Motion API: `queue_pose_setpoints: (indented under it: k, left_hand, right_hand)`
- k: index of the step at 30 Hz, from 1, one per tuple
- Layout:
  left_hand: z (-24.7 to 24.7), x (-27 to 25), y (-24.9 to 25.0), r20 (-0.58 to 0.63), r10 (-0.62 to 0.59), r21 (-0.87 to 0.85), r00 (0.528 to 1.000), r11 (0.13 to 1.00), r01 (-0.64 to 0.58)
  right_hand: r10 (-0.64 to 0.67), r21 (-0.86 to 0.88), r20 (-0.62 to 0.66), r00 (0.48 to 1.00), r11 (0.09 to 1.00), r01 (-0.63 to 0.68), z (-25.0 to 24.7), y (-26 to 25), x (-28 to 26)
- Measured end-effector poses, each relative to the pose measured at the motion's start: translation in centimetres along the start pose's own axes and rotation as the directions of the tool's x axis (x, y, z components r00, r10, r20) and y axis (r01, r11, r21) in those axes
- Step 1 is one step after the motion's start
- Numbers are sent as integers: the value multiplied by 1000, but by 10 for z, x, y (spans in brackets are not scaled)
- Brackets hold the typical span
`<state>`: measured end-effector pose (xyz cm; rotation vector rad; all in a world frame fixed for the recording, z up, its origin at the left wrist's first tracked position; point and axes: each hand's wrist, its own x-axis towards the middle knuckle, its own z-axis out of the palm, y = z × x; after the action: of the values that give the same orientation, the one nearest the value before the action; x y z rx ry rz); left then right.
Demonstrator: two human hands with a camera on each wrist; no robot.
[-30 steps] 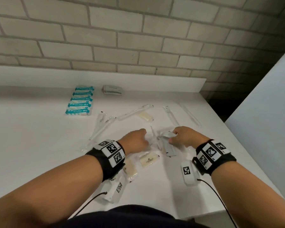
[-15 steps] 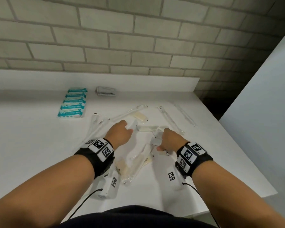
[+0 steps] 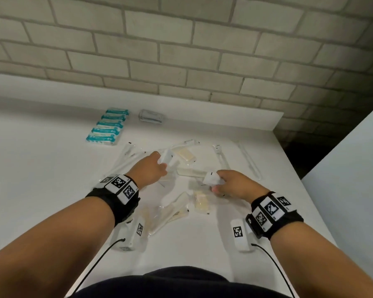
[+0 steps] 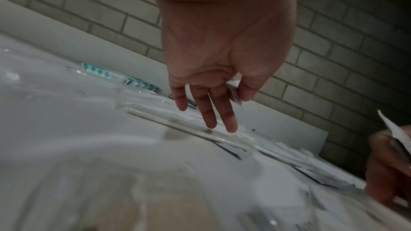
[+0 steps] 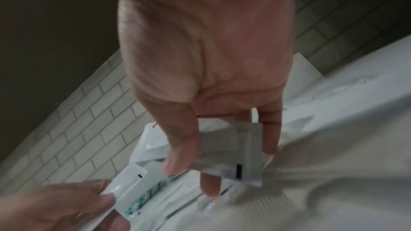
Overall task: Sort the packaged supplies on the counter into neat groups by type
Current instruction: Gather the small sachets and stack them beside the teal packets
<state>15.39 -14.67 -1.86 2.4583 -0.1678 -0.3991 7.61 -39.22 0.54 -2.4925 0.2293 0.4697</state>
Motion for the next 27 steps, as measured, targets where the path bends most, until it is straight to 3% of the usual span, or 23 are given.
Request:
queue_pose_setpoints:
  k: [2,5,10,13,19,24,27]
  left_hand:
    - [-1,-2,0,-92,-54,-102,994,994,44]
    - [-5,-4,-1,-152,-98,-79,984,993,87]
    - [4,-6,9,-59,-99,89,993,991,104]
    - [11,-1,14,-36,-124,162,992,979,128]
    - [15,7,33,20,-157,436,987,890,133]
    - [21,14,57,99,-161,469,982,878,97]
    - [24,14,67,172,-219,421,960,898,129]
  right_hand:
    - [-42,55,-61,997,997,45,-7,1,5]
    - [-73,-96,-108,991,993,63,-14,-1,19]
    - [-117,-389,5,993,915,110,-1,-10,46]
    - [-83,-428,7,997,900,78,-5,-12,60]
    - [-157,-354,-181,971,932,85,-32,-6,71]
    - [-163,-372,154,975,904,210,-17,-3,64]
    - [-155,-464,132,979,863,200,-6,-5,69]
